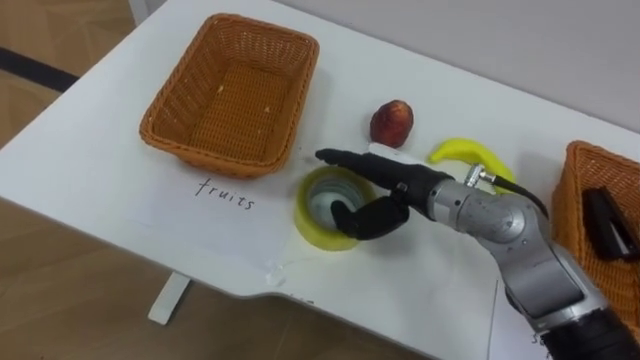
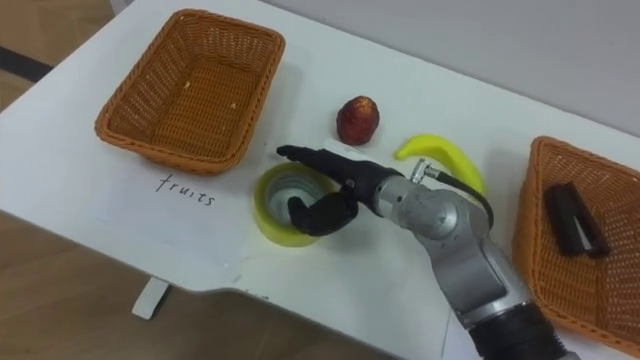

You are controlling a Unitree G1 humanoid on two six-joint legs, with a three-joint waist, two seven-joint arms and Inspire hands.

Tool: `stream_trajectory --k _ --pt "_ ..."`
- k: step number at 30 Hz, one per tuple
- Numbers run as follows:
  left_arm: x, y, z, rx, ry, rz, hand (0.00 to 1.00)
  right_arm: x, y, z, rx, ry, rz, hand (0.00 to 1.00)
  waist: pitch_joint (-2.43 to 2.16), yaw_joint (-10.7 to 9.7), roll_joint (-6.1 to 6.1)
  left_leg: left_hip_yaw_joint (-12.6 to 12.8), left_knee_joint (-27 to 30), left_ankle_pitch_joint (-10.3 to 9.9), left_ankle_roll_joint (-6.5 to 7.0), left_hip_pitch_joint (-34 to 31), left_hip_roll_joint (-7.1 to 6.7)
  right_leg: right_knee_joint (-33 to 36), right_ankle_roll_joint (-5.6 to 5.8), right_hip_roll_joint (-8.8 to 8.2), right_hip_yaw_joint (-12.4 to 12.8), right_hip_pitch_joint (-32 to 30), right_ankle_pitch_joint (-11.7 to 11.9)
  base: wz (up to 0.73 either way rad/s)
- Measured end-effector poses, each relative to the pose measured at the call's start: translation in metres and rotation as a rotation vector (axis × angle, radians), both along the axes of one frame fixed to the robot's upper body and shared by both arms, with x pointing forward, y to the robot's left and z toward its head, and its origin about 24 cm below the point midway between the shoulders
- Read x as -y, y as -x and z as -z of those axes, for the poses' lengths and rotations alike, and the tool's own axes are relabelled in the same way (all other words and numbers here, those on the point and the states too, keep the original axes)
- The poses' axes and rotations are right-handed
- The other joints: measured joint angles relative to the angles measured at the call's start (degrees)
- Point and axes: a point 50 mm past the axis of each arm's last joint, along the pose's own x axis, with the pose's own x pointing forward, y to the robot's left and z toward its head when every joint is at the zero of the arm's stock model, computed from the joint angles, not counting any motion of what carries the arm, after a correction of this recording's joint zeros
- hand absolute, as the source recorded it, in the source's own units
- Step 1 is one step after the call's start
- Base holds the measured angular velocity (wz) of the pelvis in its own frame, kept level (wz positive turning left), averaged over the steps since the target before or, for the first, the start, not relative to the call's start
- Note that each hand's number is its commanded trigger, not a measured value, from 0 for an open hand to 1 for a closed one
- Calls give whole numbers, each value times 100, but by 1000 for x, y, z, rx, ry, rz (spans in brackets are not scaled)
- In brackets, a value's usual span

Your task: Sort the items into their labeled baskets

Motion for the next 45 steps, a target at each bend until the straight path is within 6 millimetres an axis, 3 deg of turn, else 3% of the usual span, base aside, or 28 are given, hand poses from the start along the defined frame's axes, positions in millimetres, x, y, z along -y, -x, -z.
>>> stream_trajectory --k 4,10,30,35,39,45 --pt "-6 -1 -2 -3 -22 -1 0 4 -7 -9 29 63 2 100 55 59 -102 -24 9 0 0 -4 4 -6 0 9 2 2 0 1" --pt "-15 5 -3 -41 -38 -8 0 13 -10 -11 8 159 11 100 60 145 -264 -94 14 0 0 -14 -4 -6 0 11 -8 22 0 7" --pt "-17 14 -2 -83 -52 -25 0 27 -7 -8 -113 243 -21 100 46 138 -314 -81 37 0 -2 46 6 -11 0 28 79 73 0 0" --pt "-17 19 -2 -94 -80 -14 0 25 -7 -10 -102 215 -20 100 39 55 -327 -44 35 0 -1 52 4 -4 0 28 158 66 0 -4" --pt "-17 21 -2 -91 -80 -15 0 27 -9 -25 -17 162 -3 100 65 -169 -287 -13 55 0 -1 47 4 -3 -1 25 156 69 1 0" --pt "-16 25 -2 -80 -80 -12 0 46 -12 -52 158 31 127 100 58 -441 -163 54 47 -1 -1 99 5 2 -1 13 181 89 2 -3"
